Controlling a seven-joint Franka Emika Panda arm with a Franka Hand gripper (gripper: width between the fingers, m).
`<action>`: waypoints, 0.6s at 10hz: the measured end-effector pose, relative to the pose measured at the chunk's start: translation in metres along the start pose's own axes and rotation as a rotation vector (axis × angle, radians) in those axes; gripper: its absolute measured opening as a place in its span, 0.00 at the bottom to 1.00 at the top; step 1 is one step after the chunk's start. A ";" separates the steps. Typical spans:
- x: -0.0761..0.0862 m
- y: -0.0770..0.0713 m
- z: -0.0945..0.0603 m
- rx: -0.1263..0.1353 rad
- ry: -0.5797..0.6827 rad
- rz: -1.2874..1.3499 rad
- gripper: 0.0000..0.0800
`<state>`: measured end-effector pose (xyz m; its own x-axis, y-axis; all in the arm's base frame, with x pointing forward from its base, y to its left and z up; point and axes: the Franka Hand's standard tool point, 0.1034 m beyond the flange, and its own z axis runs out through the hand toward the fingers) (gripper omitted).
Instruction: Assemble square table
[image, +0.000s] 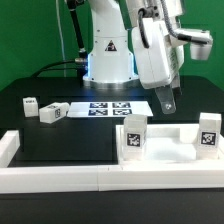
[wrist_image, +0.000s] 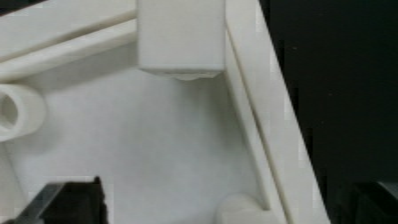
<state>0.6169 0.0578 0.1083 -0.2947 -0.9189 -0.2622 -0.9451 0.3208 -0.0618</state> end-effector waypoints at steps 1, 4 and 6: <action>0.000 0.000 0.000 0.000 0.000 0.000 0.81; 0.021 0.039 0.003 0.006 0.031 -0.098 0.81; 0.039 0.065 0.008 0.031 0.057 -0.137 0.81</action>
Offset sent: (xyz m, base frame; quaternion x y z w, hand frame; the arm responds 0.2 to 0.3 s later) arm -0.0824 -0.0095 -0.0093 0.0252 0.0202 -0.0522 0.9981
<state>0.5448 0.0449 0.0863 -0.1716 -0.9659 -0.1939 -0.9725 0.1975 -0.1234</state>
